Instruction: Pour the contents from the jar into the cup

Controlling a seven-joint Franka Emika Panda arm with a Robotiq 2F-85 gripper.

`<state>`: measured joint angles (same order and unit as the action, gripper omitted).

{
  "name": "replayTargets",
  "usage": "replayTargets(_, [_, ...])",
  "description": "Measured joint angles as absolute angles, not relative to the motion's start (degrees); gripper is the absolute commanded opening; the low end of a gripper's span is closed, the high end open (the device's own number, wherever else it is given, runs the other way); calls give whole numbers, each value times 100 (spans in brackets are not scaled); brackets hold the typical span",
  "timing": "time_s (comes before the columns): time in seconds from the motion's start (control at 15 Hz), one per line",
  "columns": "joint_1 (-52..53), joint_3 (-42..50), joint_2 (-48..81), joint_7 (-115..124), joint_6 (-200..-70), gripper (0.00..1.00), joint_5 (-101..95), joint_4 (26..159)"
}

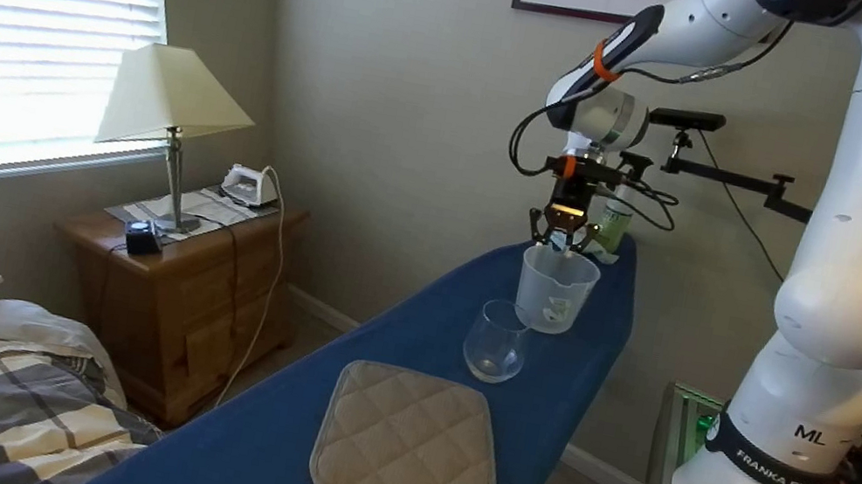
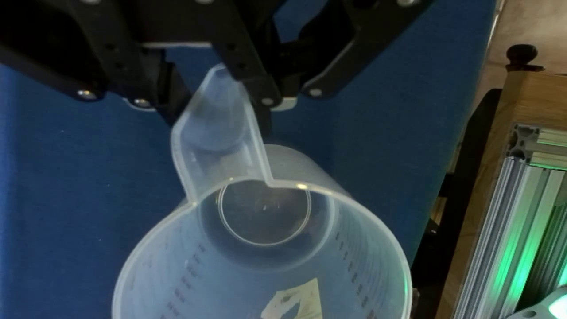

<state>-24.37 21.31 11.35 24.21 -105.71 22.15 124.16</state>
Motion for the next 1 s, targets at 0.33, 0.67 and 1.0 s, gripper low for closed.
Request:
replayTargets(0.33, [-2437, 2136, 1137, 2422, -10571, 10, 2244, 12415])
replayTargets(0.67, [-2437, 2147, 1137, 2422, -10571, 9, 2252, 12414])
replayTargets(1.0, [-2439, 2157, 1137, 2422, -10573, 9, 2507, 12413])
